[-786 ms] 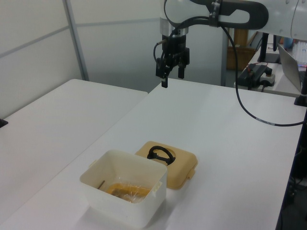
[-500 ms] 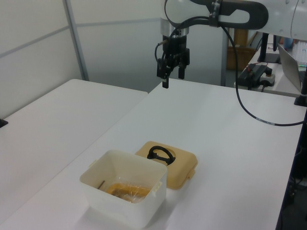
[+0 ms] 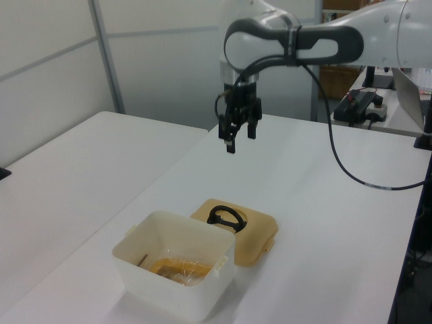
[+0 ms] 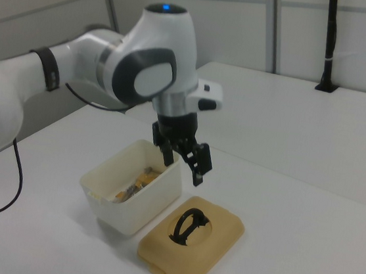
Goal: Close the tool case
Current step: 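Move the gripper down over the black handle of the tan lid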
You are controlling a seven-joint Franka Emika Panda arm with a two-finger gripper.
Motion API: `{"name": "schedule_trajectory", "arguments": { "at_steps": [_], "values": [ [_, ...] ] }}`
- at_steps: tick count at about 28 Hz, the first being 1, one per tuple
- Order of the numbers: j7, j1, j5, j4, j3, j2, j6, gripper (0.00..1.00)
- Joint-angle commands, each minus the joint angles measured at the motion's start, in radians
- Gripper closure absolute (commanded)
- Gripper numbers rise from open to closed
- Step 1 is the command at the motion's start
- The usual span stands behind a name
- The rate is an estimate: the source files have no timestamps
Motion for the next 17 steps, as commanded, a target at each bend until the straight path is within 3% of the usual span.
{"name": "schedule_trajectory", "arguments": {
  "at_steps": [1, 7, 12, 17],
  "values": [
    [-0.01, 0.009, 0.015, -0.092, -0.003, -0.015, 0.078, 0.0],
    [0.017, 0.036, 0.002, -0.119, -0.005, 0.038, 0.143, 0.0],
    [0.053, 0.064, -0.044, -0.119, -0.003, 0.086, 0.167, 0.0],
    [0.072, 0.07, -0.051, -0.121, -0.005, 0.12, 0.189, 0.0]
  ]
}}
